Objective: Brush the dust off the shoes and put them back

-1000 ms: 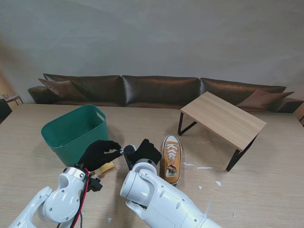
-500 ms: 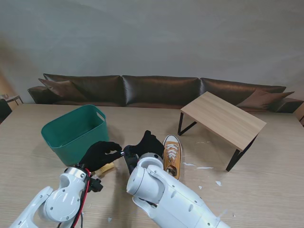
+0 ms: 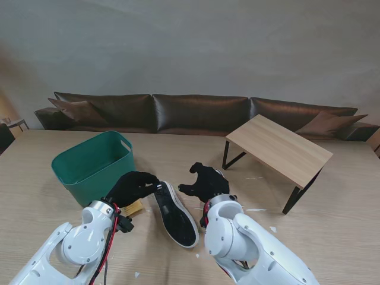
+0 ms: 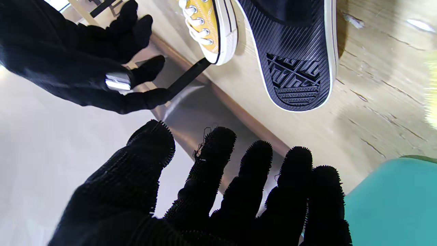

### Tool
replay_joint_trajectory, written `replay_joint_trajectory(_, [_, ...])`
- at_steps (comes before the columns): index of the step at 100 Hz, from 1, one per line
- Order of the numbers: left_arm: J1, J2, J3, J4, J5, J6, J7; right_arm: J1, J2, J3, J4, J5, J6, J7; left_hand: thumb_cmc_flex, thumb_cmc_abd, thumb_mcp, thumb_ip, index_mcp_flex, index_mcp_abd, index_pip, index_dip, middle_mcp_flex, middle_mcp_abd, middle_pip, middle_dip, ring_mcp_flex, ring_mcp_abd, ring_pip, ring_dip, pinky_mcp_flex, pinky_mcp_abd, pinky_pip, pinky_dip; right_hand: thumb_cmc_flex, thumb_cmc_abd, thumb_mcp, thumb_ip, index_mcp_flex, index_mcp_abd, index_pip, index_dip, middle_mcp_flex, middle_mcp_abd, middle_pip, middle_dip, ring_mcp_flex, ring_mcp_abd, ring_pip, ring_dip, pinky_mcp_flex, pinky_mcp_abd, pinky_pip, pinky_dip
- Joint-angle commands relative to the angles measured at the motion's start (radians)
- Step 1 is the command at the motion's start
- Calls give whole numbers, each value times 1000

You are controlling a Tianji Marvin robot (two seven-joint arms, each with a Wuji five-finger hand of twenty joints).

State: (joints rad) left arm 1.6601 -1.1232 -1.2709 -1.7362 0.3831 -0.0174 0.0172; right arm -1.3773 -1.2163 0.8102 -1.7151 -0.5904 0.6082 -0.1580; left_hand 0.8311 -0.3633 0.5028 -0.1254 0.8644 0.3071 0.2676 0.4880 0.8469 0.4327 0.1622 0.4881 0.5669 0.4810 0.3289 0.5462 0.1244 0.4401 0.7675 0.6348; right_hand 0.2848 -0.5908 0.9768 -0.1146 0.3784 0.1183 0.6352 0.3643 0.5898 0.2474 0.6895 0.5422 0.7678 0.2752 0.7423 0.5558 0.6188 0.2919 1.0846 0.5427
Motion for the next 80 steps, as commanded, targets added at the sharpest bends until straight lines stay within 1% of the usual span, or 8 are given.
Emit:
replay_joint_trajectory(1, [-6, -3, 2, 3, -3, -2, -22, -41, 29, 19, -31, -12, -16, 31, 1, 36, -21, 44, 0, -13, -10, 1, -7, -8, -13, -11, -17, 16, -17, -2, -19, -11, -16, 5, -20, 18, -22, 23, 39, -41, -9, 3, 26, -22, -14, -11, 14, 14, -7, -5, -371, 4, -16, 7])
replay_joint_trajectory(15, [-10, -3, 8, 8, -1, 2, -23, -131, 71, 104, -96, -66, -128, 94, 4, 39, -28, 45, -3, -12, -12, 0, -11, -8, -14, -17, -19, 13, -26, -5, -22, -11, -33, 5, -11, 1, -14, 23, 106, -89, -10, 22, 54, -29, -17, -1, 35, 5, -9, 0, -349, 10, -17, 9])
replay_joint_trajectory(17, [-10, -3, 9, 9, -1, 2, -22, -144, 76, 116, -103, -73, -145, 102, 4, 39, -29, 45, -4, -14, -12, 0, -11, -10, -14, -18, -20, 13, -27, -6, -23, -10, -36, 6, -9, -4, -9, 20, 120, -96, -38, 64, 58, -29, -24, 23, 39, 6, -11, 11, -347, 10, -21, 17])
replay_joint_trajectory(19, [-10, -3, 10, 9, -1, 2, -21, -157, 81, 130, -111, -81, -162, 111, 5, 40, -30, 45, -2, -15, -11, 0, -11, -11, -14, -18, -20, 13, -28, -6, -23, -10, -38, 6, -7, -7, -7, 20, 129, -104, -44, 76, 63, -31, -22, 31, 44, 2, -8, 16, -342, 10, -19, 19])
replay_joint_trajectory(30, [-9, -3, 12, 10, 3, 5, -18, -222, 105, 200, -144, -119, -256, 162, 5, 41, -33, 46, -4, -15, -11, 0, -11, -11, -13, -20, -17, 13, -29, -6, -21, -10, -43, 9, 7, -35, 1, 20, 187, -146, -40, 97, 69, -43, 18, 65, 56, -13, 30, 37, -329, 11, -7, 30])
replay_joint_trajectory(41, [-6, -3, 13, 7, 3, 13, -20, -268, 123, 254, -160, -170, -335, 207, 6, 43, -36, 47, -5, -15, -12, -1, -11, -7, -12, -21, -18, 12, -31, -5, -20, -11, -46, 13, 24, -75, 27, 18, 243, -181, -49, 131, 46, -58, 74, 136, 49, -35, 70, 63, -327, 5, -7, 40])
replay_joint_trajectory(54, [0, -4, 13, 6, 5, 19, -16, -293, 139, 285, -157, -226, -396, 248, 9, 44, -40, 47, -2, -14, -11, -1, -12, -8, -12, -21, -20, 13, -33, -5, -22, -8, -51, 16, 40, -120, 64, 16, 291, -216, -53, 161, -12, -75, 135, 218, 22, -61, 102, 84, -338, -7, -18, 46])
replay_joint_trajectory(80, [15, -6, 12, 1, 12, 31, -5, -315, 151, 297, -112, -267, -459, 271, 11, 46, -45, 48, -2, -15, -11, -1, -14, -6, -12, -22, -19, 13, -33, -3, -21, -8, -61, 22, 48, -169, 72, 1, 289, -254, -75, 176, -107, -80, 152, 266, -21, -82, 120, 97, -355, -19, -36, 54])
